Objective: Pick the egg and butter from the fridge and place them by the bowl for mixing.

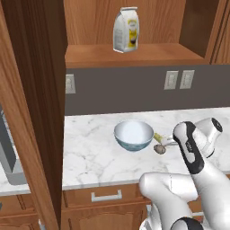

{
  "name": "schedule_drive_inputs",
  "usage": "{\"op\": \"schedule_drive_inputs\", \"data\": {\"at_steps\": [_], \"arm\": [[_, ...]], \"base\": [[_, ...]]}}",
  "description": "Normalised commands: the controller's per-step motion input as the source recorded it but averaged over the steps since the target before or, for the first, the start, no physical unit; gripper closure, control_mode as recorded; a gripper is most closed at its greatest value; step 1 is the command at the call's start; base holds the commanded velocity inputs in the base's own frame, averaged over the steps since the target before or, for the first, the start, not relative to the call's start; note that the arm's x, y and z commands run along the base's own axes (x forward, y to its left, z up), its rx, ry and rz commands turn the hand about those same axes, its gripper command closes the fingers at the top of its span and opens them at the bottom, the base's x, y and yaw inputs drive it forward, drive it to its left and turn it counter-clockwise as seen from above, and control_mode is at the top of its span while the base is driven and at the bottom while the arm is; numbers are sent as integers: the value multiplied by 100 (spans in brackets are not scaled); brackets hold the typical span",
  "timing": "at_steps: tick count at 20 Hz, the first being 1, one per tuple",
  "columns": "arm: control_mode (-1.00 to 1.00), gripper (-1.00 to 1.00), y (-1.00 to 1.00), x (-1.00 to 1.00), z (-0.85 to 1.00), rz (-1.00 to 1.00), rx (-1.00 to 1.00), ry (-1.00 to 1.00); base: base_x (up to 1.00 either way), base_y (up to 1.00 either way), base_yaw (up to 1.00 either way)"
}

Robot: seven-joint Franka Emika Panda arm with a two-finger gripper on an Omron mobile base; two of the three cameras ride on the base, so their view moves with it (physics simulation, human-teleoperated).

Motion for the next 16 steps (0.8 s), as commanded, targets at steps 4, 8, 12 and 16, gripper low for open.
{"op": "schedule_drive_inputs", "data": {"at_steps": [4,8,12,16], "arm": [[-100,-100,16,-30,41,-9,-10,6],[-100,-100,13,-32,42,-7,-5,13],[-100,-100,11,-39,40,-3,-5,1],[-100,-100,8,-37,43,-6,-8,0]], "base": [[0,0,0],[0,0,0],[0,0,0],[0,0,0]]}}
